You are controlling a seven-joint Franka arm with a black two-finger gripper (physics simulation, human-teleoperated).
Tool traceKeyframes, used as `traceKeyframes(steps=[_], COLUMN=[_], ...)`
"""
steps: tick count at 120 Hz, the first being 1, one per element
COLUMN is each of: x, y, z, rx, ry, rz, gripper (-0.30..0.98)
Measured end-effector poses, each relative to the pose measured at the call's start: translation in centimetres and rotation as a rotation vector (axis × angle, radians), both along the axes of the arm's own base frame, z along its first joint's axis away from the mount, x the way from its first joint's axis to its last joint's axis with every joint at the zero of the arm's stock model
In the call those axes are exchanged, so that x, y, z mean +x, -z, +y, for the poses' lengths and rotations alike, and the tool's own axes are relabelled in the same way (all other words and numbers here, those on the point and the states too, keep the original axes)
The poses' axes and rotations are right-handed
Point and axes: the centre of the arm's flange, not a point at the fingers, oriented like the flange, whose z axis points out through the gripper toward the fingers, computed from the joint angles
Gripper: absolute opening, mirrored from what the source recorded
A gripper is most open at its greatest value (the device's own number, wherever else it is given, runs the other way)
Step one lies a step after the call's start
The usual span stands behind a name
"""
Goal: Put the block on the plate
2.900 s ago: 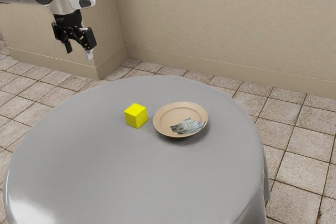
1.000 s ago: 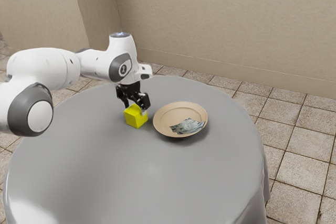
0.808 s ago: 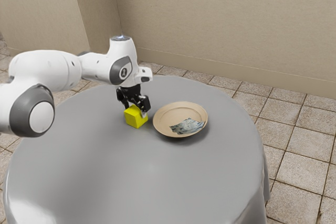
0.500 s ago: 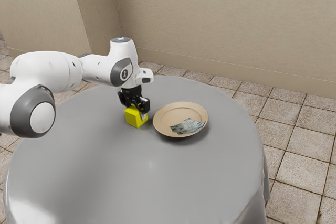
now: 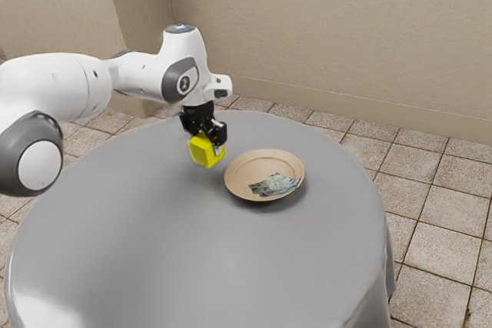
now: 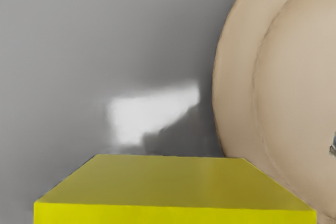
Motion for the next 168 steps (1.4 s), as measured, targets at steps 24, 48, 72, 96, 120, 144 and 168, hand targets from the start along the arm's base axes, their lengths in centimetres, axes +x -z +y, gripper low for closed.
traceKeyframes(steps=[24, 48, 72, 96, 120, 144, 168], x=[-0.1, 1.2, 3.1, 3.2, 3.0, 1.8, -4.1], y=[-1.5, -0.9, 2.2, 3.9, 1.9, -1.6, -7.7], z=[-6.0, -8.5, -11.1, -11.3, -11.4, -9.5, -4.5], rx=[-0.022, -0.048, -0.068, -0.079, -0.088, -0.08, -0.043], ry=[0.067, 0.082, 0.098, 0.09, 0.089, 0.073, 0.026], rz=[-0.014, -0.031, -0.039, -0.024, -0.045, -0.011, 0.076], gripper=[0.4, 0.4, 0.42, 0.54, 0.63, 0.66, 0.68])
